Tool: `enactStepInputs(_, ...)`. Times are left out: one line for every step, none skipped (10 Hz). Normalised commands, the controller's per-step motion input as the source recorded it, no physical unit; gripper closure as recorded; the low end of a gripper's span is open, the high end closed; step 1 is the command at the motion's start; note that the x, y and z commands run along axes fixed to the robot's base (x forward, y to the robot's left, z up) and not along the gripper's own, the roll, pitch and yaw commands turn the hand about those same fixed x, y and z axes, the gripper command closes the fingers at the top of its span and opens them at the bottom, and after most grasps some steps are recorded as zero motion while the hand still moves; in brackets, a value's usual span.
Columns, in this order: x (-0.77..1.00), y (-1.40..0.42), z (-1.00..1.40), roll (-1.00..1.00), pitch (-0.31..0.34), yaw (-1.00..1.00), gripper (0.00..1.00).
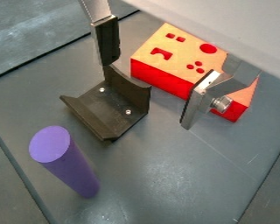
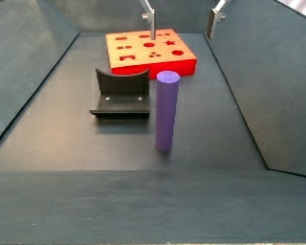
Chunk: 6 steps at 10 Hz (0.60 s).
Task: Pick up the round object. Move up. Move to above the board. Insert the round object.
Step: Pick up the round object.
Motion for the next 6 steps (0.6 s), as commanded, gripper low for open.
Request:
enactStepInputs(0.00, 0.00, 0.00, -0.02, 0.000, 0.00, 0.00)
enactStepInputs(0.09, 0.20, -0.15, 0.00, 0.010, 0.00, 0.00)
enactStepInputs(0.71, 0.68, -0.15, -0.03, 0.149, 0.00, 0.00)
enactStepInputs(0.71, 0.67, -0.07, -0.09, 0.109, 0.00, 0.00)
enactStepInputs(0.61, 0.73, -0.14, -0.11, 0.089, 0.00, 0.00)
enactStepInputs(0.39, 0.78, -0.17, -0.17, 0.031, 0.00, 0.00)
